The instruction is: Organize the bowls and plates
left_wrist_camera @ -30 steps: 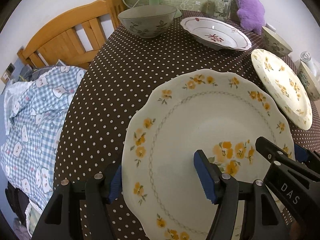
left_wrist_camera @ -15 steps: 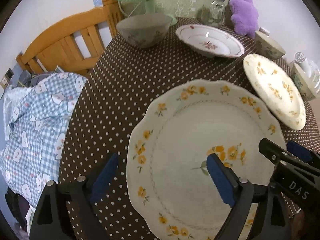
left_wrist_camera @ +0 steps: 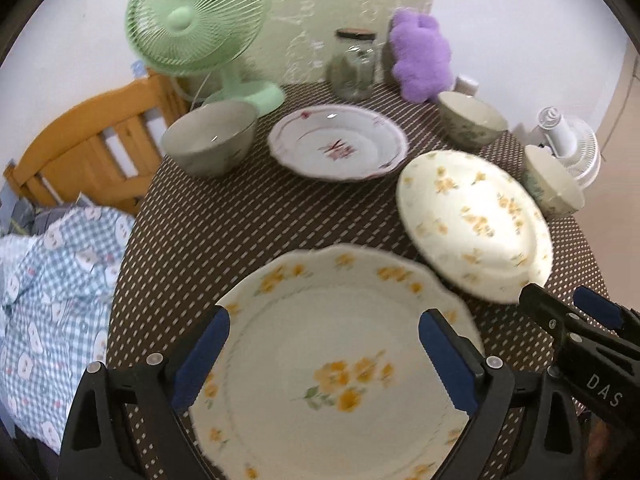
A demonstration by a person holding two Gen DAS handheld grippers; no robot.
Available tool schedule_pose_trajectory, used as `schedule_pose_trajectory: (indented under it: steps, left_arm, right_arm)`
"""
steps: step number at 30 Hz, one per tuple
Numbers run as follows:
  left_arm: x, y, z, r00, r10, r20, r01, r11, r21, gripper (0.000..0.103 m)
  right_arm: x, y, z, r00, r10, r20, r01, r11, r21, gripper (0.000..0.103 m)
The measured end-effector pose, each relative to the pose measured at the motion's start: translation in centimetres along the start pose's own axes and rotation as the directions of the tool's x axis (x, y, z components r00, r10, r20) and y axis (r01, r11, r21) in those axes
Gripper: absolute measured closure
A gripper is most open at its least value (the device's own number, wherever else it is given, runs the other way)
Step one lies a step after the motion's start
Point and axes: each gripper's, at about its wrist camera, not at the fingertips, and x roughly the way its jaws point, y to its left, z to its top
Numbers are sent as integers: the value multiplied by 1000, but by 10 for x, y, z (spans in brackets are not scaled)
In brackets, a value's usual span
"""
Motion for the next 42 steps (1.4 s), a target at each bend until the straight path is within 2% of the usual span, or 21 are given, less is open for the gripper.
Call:
schedule_pose_trajectory:
  steps: [10, 22, 33, 42]
  left_arm:
    - [25, -46, 32, 1000, -10, 3, 10, 1000, -7, 7]
    - [80, -85, 60, 999, 36, -29, -36, 999, 0, 9]
    - [124, -94, 80, 997, 53, -63, -52, 998, 23, 16]
    - [143, -96, 93, 995, 24, -95, -22, 1000, 20, 23]
  right_arm:
    - [14, -49, 34, 999, -13, 43, 13, 1000, 5, 21]
    - [65, -85, 64, 1000, -2, 4, 2, 1000, 21, 22]
    - [105, -89, 76, 1000, -6, -26, 6, 1000, 27, 23]
    - [126, -85, 83, 999, 1, -52, -1, 1000, 17, 36]
